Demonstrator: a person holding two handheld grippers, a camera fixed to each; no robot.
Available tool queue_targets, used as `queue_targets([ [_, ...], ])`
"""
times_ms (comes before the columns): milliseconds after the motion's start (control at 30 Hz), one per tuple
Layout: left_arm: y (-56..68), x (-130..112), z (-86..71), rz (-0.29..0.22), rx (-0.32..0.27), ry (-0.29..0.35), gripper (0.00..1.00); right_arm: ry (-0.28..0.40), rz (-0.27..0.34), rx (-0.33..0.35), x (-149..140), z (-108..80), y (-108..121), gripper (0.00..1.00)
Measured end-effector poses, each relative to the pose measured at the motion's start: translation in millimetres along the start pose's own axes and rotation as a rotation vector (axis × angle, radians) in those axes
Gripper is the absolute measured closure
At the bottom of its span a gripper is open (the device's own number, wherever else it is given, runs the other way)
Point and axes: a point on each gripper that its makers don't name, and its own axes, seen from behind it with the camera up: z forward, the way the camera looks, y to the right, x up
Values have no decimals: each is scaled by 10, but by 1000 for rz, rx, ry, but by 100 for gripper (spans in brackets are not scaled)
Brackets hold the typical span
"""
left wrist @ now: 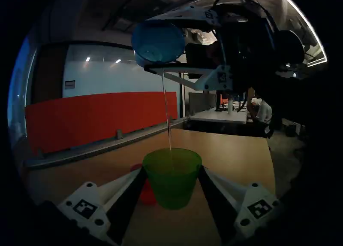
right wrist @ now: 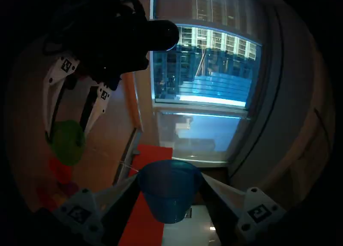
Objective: Pour water
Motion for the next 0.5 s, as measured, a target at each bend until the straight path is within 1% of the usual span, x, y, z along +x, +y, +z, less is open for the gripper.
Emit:
queue_targets([
  [200, -4, 6, -11, -1, 3, 3, 15, 3, 5, -2, 33, 5, 15, 9],
  [300, -12, 10, -13, -1, 5, 4, 15, 2, 18, -2, 46, 1, 3, 9],
  [400, -21, 15, -18, -1, 7, 7, 15, 4, 58, -8, 53, -7, -5, 9],
  [500, -27, 24, -27, -4, 7, 9, 15, 4, 132, -16, 45, -23, -1, 9],
])
